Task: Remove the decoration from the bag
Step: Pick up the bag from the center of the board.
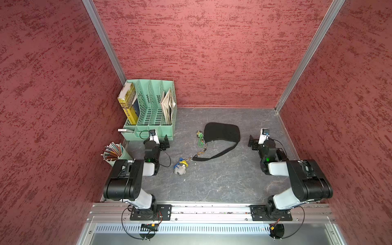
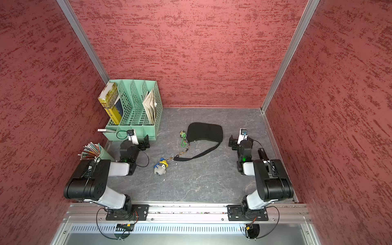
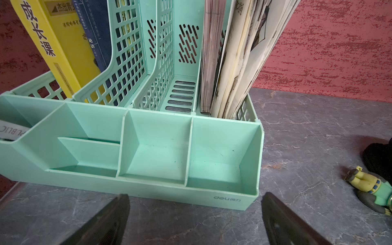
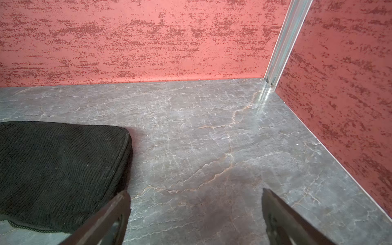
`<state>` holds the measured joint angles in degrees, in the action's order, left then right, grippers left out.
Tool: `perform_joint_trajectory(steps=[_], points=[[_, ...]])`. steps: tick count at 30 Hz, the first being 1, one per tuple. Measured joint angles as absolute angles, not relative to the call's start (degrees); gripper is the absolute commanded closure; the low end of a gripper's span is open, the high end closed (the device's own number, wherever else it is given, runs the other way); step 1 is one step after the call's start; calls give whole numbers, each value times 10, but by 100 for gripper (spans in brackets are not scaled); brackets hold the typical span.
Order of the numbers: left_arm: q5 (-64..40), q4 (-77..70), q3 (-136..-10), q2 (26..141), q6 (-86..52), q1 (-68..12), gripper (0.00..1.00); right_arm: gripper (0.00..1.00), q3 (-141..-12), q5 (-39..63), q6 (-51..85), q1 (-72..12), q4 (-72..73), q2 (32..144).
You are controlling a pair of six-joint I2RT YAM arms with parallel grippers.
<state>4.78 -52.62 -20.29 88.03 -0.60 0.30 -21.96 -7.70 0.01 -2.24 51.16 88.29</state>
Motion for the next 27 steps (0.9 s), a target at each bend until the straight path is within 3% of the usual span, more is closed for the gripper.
perform_joint_trajectory(steps=[21,25,27], points=[[48,-528,-203,879,-6,3,0,2,-212,-77,0,-22,522,881],[57,-492,-201,837,-4,-4,0,2,-197,-80,1,-22,488,829],[78,-412,-227,783,-9,-15,0,2,-232,-95,13,-22,393,760]])
